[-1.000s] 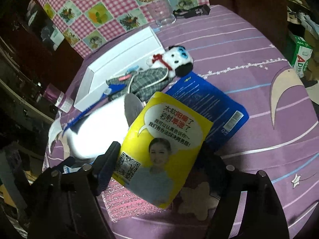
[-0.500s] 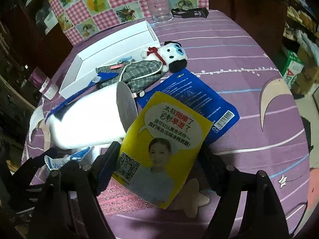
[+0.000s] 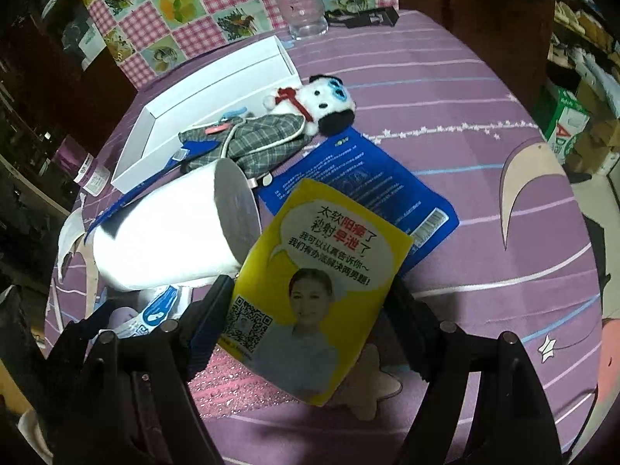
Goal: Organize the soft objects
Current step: 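Lift the yellow package with the right tool and hold it, then grasp the lavender pad with the left tool while the right tool holds the yellow package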
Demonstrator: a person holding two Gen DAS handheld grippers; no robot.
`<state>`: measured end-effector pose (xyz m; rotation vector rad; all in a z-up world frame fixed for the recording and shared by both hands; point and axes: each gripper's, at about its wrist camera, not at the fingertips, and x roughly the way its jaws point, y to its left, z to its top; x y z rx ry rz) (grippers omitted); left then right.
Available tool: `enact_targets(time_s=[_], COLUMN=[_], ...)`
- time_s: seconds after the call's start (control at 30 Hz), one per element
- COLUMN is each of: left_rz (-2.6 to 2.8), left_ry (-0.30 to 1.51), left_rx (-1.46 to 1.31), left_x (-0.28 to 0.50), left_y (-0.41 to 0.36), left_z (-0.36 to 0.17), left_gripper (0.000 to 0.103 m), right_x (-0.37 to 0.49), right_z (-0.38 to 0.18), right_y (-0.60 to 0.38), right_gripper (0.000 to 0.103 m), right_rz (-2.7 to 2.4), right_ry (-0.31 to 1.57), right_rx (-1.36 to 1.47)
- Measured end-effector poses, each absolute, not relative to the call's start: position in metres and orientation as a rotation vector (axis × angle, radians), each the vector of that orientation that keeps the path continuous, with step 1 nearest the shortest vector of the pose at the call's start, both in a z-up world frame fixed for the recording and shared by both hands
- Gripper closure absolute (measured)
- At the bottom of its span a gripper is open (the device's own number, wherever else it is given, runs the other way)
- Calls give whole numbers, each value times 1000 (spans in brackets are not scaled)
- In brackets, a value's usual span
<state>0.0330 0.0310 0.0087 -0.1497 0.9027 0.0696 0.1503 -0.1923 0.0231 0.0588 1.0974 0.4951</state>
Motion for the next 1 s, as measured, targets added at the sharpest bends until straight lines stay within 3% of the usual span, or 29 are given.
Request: enact_targets(time_s=[1.0], left_rz=[71], left_ry=[903], left_rx=[-148], left_x=[33], left_y=[30], left_z=[8], left_gripper=[0], right_x=[139], right_z=[38], right_y=[-199], right_gripper=[24], right_rz=[520], right_ry=[1033], right_rx=[80])
